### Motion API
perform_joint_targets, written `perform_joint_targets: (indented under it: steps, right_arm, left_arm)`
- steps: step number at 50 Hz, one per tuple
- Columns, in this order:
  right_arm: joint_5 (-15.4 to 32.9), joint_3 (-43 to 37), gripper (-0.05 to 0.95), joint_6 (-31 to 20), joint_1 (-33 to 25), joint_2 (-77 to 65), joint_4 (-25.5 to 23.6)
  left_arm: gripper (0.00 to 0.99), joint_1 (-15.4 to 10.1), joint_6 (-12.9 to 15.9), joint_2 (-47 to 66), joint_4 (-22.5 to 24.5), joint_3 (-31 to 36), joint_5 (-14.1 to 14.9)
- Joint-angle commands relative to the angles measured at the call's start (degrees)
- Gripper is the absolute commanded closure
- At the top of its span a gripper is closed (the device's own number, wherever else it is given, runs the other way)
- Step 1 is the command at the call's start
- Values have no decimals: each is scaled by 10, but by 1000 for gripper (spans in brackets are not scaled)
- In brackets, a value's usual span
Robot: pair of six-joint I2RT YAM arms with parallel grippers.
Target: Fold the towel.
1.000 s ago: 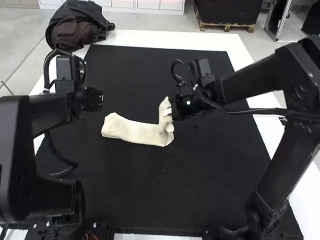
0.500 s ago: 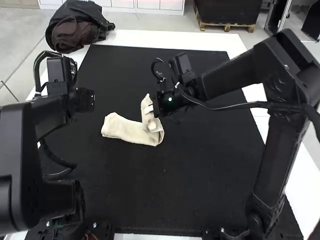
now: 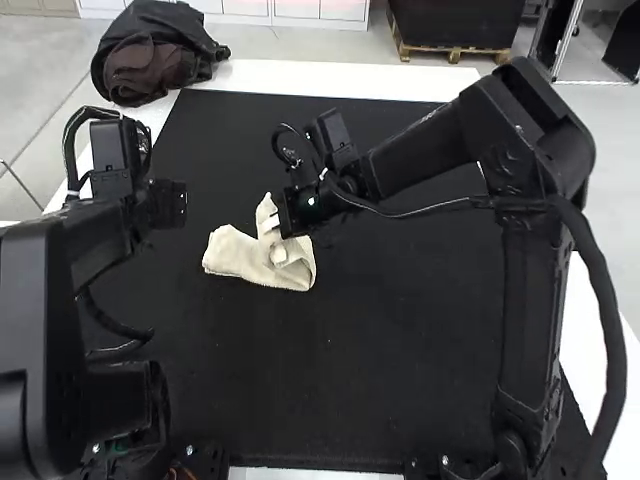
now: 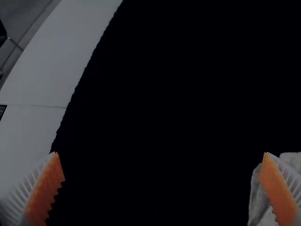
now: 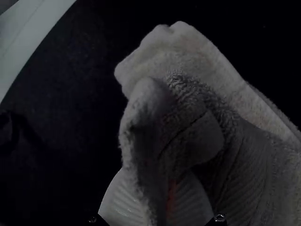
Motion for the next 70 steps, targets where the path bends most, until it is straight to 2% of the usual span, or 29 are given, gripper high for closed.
perform_joint_targets:
  steps: [1,32,37,39,41,43,48,55,62,70]
  right_arm:
    - [2,34,925,7,15,13,8]
    - [2,140,923,9,39,107,8]
    - [1,161,915,27,39,128,7]
    - [1,168,831,32,39,134,6]
    - [0,175,670,39,39,137,7]
    - [-1,181,575,41,40,138,7]
    - [-4,201,444,44,45,138,7]
    - [-5,227,172,43,54,136,-1]
    - [1,235,48,32,47,120,-13]
    - [8,228,44,30,18,90,-14]
  left_arm:
    - [26,5,-5,-14,3,1,6]
    - [26,5,-5,-14,8,1,6]
    - [26,5,-5,-14,2,2,6]
    - [26,4,-5,-15,0,2,6]
    - [26,5,-5,-16,-2,3,6]
    - [26,5,-5,-18,-2,3,6]
    - [26,5,-5,-22,-2,2,6]
    - [26,5,-5,-26,-2,1,5]
    - [26,5,-5,-27,-5,2,5]
    - [26,5,-5,-29,-5,1,4]
